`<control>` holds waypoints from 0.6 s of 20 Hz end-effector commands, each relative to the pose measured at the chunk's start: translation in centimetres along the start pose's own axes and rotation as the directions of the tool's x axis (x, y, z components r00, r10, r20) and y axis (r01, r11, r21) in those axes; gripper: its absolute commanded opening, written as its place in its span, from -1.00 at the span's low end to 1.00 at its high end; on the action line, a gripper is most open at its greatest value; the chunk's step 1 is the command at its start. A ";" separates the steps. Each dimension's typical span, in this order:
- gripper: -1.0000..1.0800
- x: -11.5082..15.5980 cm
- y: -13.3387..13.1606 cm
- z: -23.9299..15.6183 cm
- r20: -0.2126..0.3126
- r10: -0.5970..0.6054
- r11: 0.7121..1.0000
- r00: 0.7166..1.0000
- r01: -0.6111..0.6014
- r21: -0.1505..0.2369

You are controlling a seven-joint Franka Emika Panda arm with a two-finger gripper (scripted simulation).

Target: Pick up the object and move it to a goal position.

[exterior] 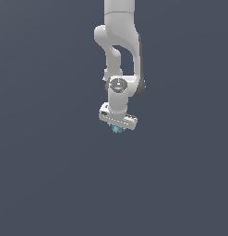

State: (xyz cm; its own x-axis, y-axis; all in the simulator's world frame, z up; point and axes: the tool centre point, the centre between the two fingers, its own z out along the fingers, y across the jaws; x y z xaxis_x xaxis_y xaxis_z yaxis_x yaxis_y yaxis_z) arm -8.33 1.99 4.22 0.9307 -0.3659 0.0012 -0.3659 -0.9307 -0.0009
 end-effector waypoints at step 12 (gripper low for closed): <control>-1.00 1.7 2.5 -1.3 0.000 0.000 1.000 1.000 0.000 0.000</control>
State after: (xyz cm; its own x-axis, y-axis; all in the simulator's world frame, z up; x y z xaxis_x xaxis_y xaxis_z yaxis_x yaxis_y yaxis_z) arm -7.86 -0.06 5.14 0.9311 -0.3648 0.0004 -0.3648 -0.9311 -0.0008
